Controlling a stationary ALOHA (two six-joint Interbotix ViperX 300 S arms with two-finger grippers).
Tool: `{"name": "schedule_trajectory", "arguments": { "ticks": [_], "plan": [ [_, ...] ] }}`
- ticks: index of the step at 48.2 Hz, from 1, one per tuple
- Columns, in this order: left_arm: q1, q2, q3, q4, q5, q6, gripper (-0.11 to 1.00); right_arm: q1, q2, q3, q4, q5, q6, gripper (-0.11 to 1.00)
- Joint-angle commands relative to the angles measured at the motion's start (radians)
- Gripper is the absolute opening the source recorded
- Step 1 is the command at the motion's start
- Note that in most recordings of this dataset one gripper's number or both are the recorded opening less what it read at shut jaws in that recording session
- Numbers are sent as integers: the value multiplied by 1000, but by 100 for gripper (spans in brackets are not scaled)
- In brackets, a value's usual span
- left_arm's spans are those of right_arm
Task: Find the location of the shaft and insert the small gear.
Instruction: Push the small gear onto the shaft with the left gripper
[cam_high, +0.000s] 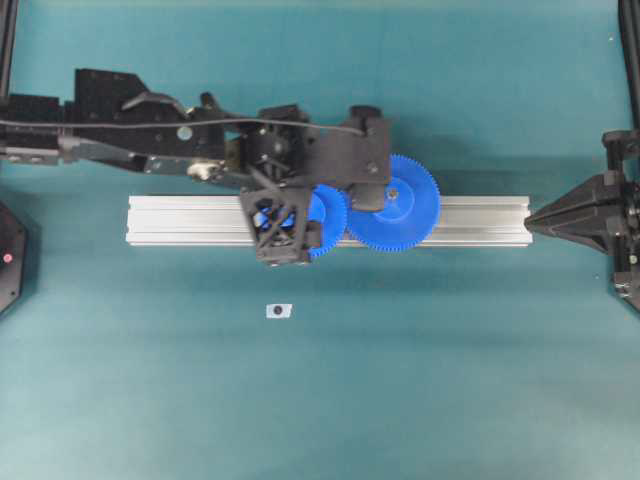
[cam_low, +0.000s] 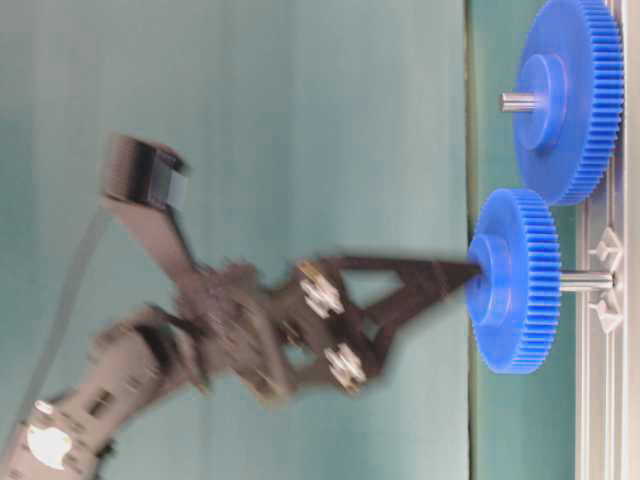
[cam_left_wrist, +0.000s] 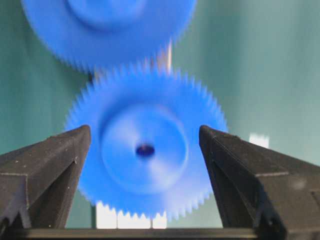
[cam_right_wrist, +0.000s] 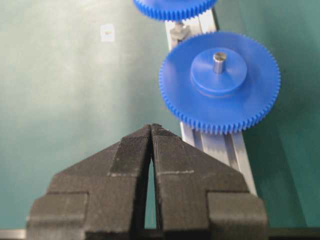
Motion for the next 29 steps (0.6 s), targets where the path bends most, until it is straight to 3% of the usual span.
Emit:
{"name": "schedule_trajectory", "arguments": {
  "ticks": [1, 15, 29],
  "plan": [
    [0, -37, 17, 3, -8, -12, 86, -5, 6, -8, 2, -18, 9, 8],
    [0, -46, 14, 3, -8, -20, 86, -6, 3, -8, 2, -21, 9, 7],
    [11, 6, -74, 3, -8, 72, 86, -8, 2, -8, 2, -23, 9, 7]
  ]
}}
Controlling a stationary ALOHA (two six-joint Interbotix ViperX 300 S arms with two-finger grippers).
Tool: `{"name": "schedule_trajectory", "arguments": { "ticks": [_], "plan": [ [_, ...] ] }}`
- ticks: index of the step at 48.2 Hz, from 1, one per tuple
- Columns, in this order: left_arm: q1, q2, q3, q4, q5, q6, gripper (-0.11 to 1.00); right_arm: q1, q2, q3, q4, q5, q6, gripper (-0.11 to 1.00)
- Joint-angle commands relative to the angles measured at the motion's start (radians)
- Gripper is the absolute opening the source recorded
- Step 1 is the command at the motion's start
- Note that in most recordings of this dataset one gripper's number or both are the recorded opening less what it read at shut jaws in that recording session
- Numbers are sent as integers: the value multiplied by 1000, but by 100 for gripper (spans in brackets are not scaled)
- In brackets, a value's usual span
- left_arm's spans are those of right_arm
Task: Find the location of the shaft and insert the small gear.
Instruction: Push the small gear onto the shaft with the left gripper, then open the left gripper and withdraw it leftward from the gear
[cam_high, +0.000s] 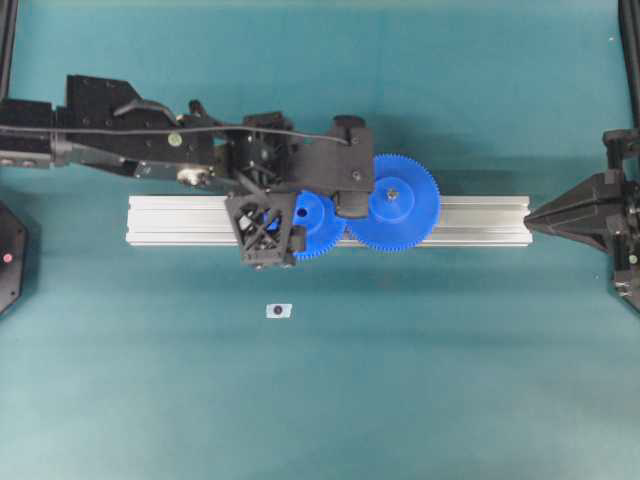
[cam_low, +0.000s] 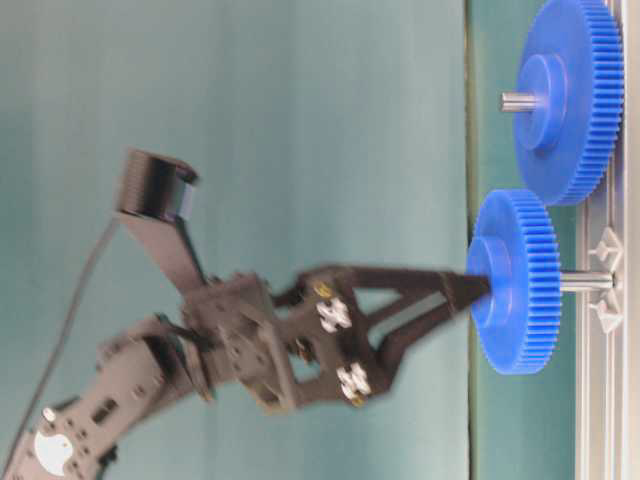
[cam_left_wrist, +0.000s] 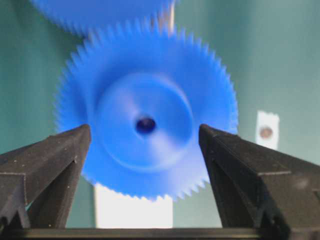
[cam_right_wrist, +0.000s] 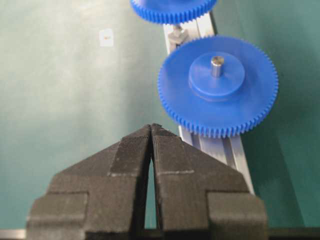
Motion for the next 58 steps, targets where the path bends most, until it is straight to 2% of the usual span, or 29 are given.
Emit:
{"name": "schedule_trajectory", "arguments": {
  "ticks": [1, 8, 18, 29, 34, 43, 58],
  "plan": [
    [0, 11, -55, 3, -3, 20, 86, -3, 5, -12, 2, -9, 11, 8],
    [2, 57, -98, 3, 3, 29, 86, -3, 3, -12, 2, -9, 11, 8],
    [-3, 66, -86, 3, 21, 21, 86, -3, -3, -14, 2, -11, 11, 8],
    [-21, -15, -94, 3, 52, 12, 86, -3, -6, -9, 2, -11, 12, 7],
    [-34, -91, -83, 3, 54, -15, 86, -3, -6, -9, 2, -9, 12, 8],
    [-43, -212, -8, 3, 37, -83, 86, -3, -8, -9, 2, -11, 14, 8],
    [-61, -356, 161, 3, -114, -97, 86, -3, -8, -14, 2, -11, 14, 8]
  ]
}}
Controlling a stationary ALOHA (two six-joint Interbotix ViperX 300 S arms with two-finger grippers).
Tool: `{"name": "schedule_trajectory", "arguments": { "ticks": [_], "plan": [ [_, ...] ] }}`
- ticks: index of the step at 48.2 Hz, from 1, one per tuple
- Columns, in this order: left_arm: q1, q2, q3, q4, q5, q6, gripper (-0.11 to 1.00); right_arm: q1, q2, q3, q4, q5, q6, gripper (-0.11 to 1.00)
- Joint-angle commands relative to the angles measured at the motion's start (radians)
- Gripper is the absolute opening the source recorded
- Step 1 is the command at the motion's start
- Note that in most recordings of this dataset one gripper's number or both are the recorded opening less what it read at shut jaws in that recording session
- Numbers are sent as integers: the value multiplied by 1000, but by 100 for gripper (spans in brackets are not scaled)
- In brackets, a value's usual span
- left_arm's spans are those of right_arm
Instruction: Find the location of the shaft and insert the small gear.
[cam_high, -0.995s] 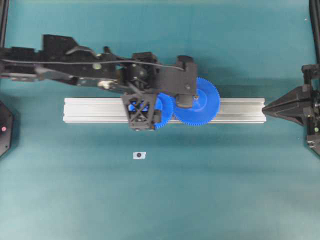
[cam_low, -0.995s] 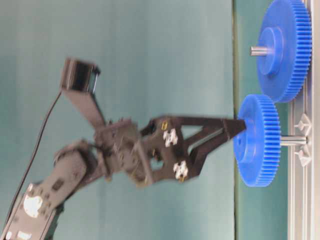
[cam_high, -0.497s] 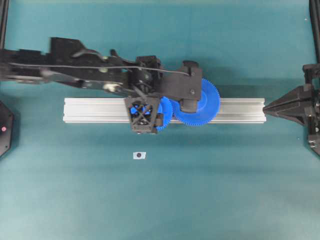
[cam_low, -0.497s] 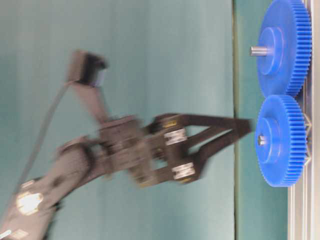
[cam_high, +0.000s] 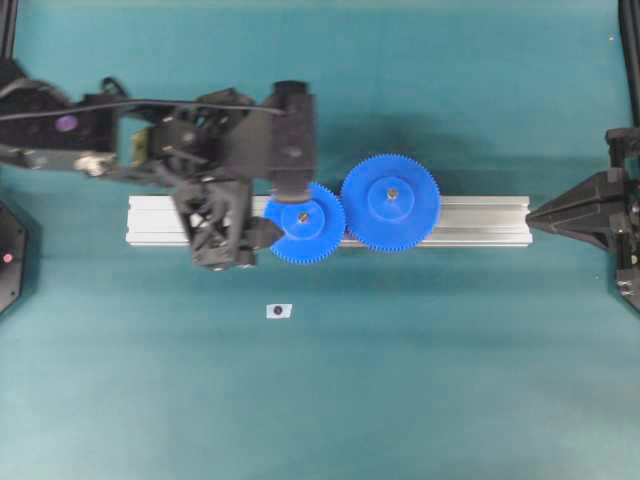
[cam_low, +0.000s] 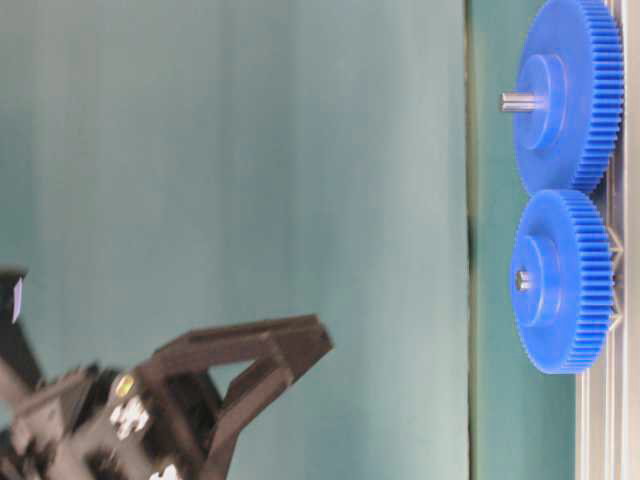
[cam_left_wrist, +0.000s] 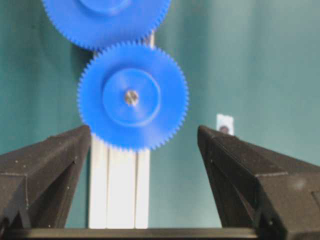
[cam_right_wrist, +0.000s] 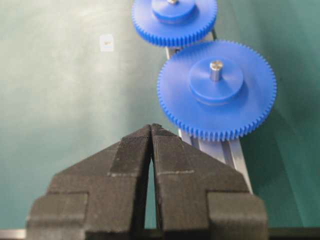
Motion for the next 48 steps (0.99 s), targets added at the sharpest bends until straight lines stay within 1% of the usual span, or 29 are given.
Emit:
{"name": "schedule_trajectory", "arguments": {
  "ticks": [1, 8, 21, 31, 39, 48],
  "plan": [
    [-11, -61, 26, 3, -61, 2, 86, -2, 5, -14, 2, -9, 12, 8],
    [-17, -114, 92, 3, -118, 0, 86, -2, 5, -14, 2, -8, 12, 8],
    [-37, -172, 176, 3, -164, 0, 86, -2, 5, -15, 2, -8, 21, 8],
    [-37, -181, 207, 3, -178, -6, 86, -2, 3, -15, 2, -9, 21, 8],
    [-37, -181, 213, 3, -181, -32, 86, -2, -3, -14, 2, -9, 23, 8],
    [-37, -192, 238, 3, -222, -60, 86, -2, -17, -12, 2, -8, 21, 8]
  ]
}}
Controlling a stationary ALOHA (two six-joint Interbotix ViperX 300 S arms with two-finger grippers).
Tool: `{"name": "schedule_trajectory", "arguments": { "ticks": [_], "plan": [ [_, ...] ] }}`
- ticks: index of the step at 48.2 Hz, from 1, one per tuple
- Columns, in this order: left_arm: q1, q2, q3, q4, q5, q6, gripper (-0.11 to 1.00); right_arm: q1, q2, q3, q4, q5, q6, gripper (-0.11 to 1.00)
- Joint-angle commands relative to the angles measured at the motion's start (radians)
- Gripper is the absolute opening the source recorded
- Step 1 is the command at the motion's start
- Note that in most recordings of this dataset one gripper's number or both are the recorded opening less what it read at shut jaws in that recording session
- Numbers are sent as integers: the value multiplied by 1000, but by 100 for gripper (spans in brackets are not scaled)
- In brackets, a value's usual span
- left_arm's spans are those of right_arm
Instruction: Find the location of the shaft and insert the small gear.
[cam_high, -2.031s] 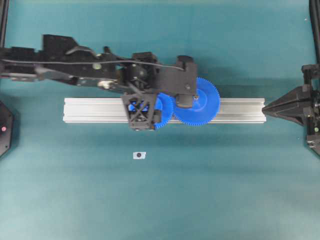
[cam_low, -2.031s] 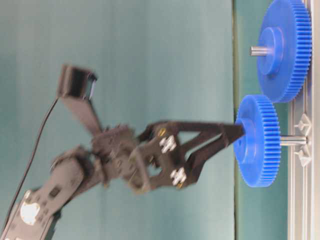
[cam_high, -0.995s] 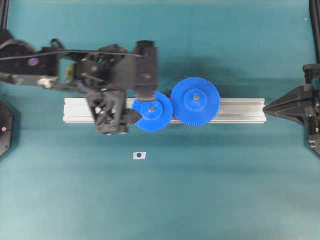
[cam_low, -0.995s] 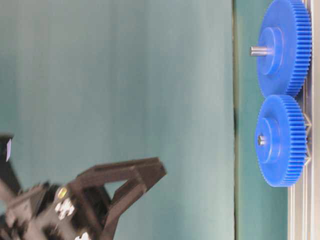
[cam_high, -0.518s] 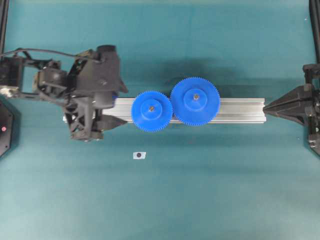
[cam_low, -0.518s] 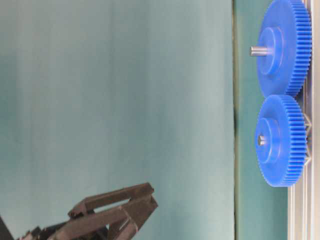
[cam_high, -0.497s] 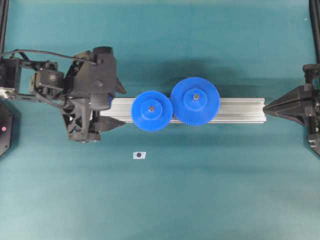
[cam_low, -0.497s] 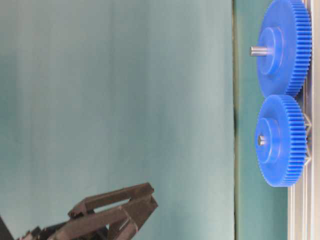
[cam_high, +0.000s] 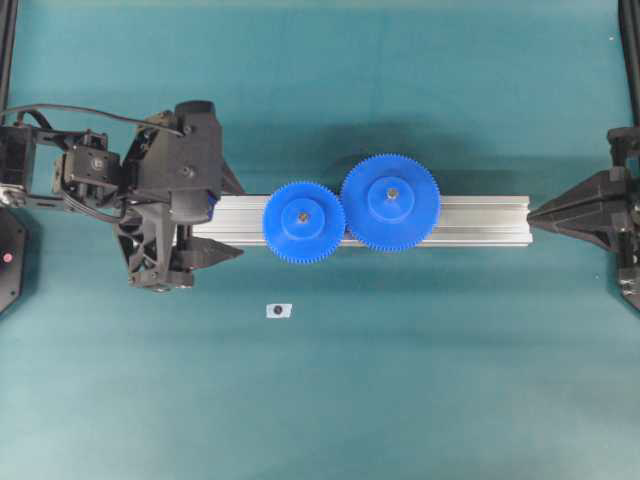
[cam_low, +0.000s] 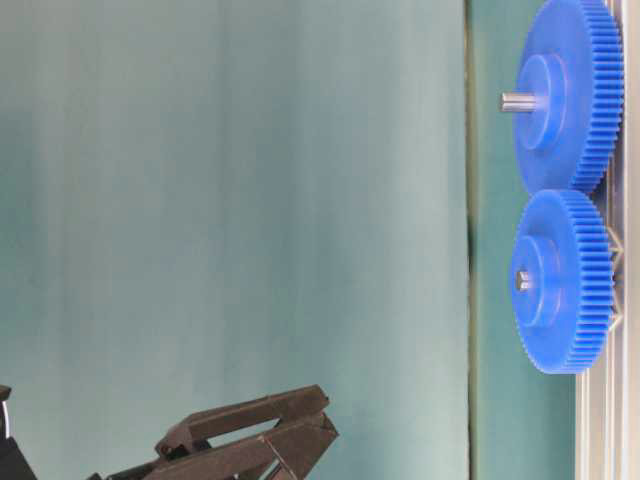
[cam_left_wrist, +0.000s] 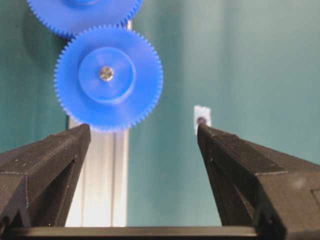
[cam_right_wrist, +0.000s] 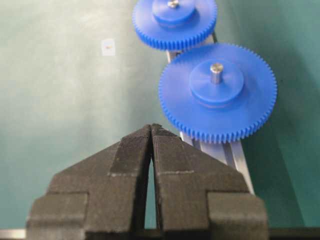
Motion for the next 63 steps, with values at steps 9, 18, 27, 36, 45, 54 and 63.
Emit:
{"name": "schedule_trajectory", "arguments": {
  "ticks": [9, 18, 27, 36, 45, 54, 63],
  "plan": [
    [2, -51, 21, 3, -57, -20, 86, -3, -11, -8, 2, -8, 8, 8],
    [2, -60, 26, 3, -57, -20, 86, -3, -11, -8, 2, -8, 8, 8],
    [2, -60, 26, 3, -57, -20, 86, -3, -11, -8, 2, -8, 9, 8],
    [2, -60, 26, 3, -57, -20, 86, -3, -11, -11, 2, -8, 9, 8],
    [2, -60, 28, 3, -57, -20, 86, -3, -11, -8, 2, -8, 8, 8],
    [0, -60, 28, 3, -57, -20, 86, -3, -11, -6, 2, -8, 9, 8],
    [-2, -58, 28, 3, -57, -20, 86, -2, -11, -6, 2, -8, 9, 8]
  ]
}}
